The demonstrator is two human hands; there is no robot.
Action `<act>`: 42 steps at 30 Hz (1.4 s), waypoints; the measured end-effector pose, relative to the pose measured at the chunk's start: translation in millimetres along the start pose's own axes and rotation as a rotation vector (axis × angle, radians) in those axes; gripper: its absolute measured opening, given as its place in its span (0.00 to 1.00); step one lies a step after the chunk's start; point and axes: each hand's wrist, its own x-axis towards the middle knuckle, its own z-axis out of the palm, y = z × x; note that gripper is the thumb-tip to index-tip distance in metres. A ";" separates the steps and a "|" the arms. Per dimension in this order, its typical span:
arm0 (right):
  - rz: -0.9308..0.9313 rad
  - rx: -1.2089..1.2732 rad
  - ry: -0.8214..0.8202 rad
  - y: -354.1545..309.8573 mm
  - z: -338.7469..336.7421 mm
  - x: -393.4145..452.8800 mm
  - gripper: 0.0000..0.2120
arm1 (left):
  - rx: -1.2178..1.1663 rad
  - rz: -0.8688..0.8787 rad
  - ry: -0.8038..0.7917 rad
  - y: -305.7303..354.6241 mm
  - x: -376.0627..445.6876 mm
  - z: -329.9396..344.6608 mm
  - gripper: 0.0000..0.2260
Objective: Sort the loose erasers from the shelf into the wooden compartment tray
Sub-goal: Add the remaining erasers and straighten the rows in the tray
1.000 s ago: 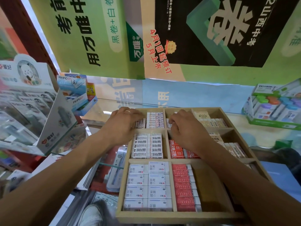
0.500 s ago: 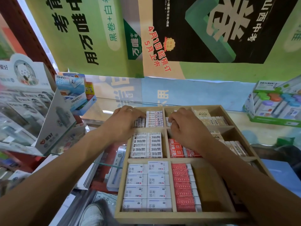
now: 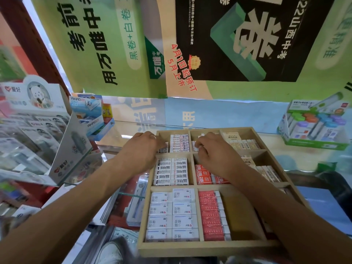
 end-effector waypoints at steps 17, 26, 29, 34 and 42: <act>0.160 0.242 0.176 38.1 -40.9 -35.0 0.08 | -0.668 -0.075 0.103 58.5 29.4 -39.7 0.17; 0.147 0.168 0.142 54.1 -35.2 -35.0 0.09 | -0.218 -0.088 -0.098 90.8 80.6 -27.9 0.09; 0.132 0.164 0.108 54.9 -33.7 -35.2 0.10 | -0.257 -0.121 -0.115 94.9 86.7 -20.8 0.08; 0.129 0.195 0.102 55.0 -33.7 -34.7 0.10 | -0.355 -0.129 -0.085 89.7 83.9 -17.5 0.18; 0.106 0.196 0.099 57.0 -32.6 -35.2 0.10 | -0.375 -0.093 -0.028 88.3 76.0 -10.1 0.15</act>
